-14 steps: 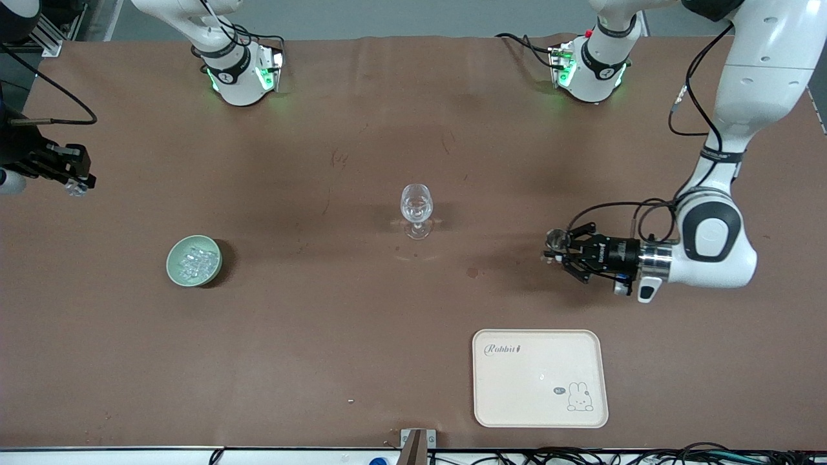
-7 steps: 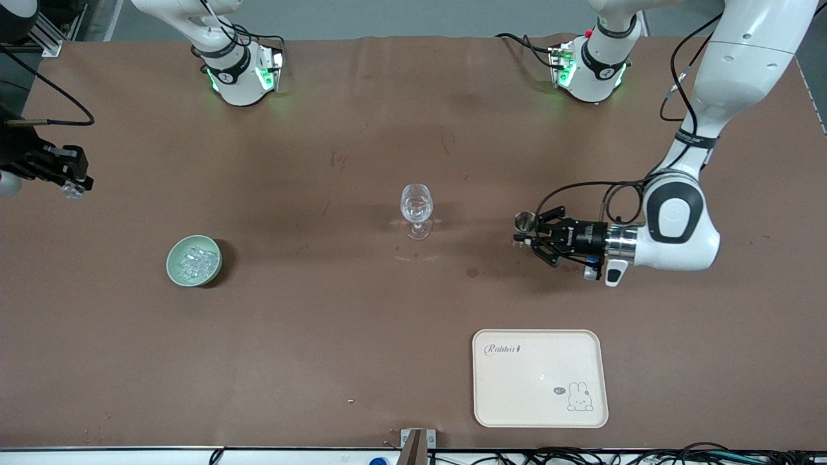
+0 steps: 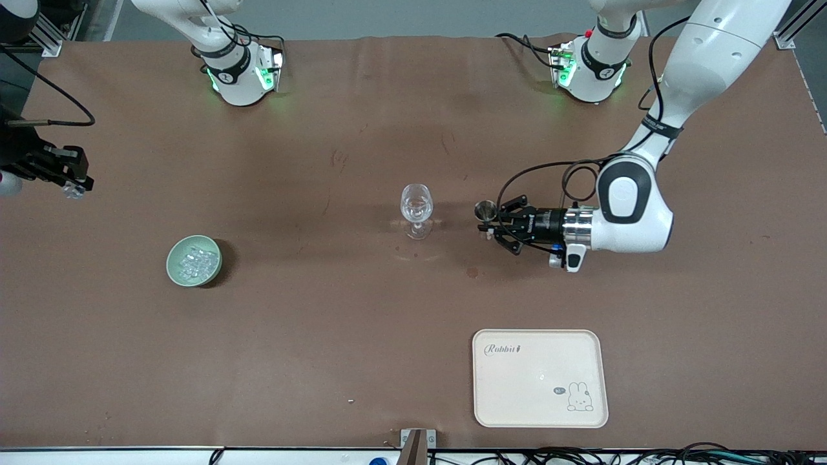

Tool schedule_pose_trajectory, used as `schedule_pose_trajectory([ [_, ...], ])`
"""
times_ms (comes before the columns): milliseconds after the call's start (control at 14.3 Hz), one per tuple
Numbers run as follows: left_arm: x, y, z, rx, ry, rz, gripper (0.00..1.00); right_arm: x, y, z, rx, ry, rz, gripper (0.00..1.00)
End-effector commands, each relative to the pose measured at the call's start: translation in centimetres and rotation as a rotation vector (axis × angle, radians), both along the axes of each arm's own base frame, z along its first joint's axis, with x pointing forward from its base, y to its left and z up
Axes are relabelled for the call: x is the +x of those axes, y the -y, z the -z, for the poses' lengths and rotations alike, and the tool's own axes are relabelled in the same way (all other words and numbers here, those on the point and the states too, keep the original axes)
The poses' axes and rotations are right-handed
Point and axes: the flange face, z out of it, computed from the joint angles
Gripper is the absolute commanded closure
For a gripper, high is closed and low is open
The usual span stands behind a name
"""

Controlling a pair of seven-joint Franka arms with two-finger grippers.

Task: Pour wine and add ice with both arms
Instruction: 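Carry the jigger with the left gripper over the wine glass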

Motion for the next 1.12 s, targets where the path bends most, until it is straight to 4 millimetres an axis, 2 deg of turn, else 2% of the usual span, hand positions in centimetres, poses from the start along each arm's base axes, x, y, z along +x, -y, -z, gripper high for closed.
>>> schedule_pose_trajectory([
  [0, -1.8, 2.2, -2.4, 0.033, 0.005, -0.036, 0.97, 0.3, 0.0, -0.2, 0.010, 0.003, 0.006, 0.93],
  [280, -3.8, 4.8, -2.6, 0.089, 0.026, -0.064, 0.97, 0.2, 0.1, -0.2, 0.009, -0.003, 0.006, 0.93],
  [559, -4.5, 6.1, -2.8, 0.118, 0.012, -0.100, 0.97, 0.2, 0.1, -0.2, 0.009, -0.005, 0.007, 0.93],
  [909, -5.2, 7.8, -4.1, 0.152, -0.022, -0.172, 0.97, 0.2, 0.1, -0.3, 0.009, -0.002, 0.009, 0.93],
  [1049, -6.1, 8.9, -4.4, 0.173, -0.034, -0.183, 0.97, 0.2, 0.1, -0.3, 0.009, -0.002, 0.009, 0.93],
])
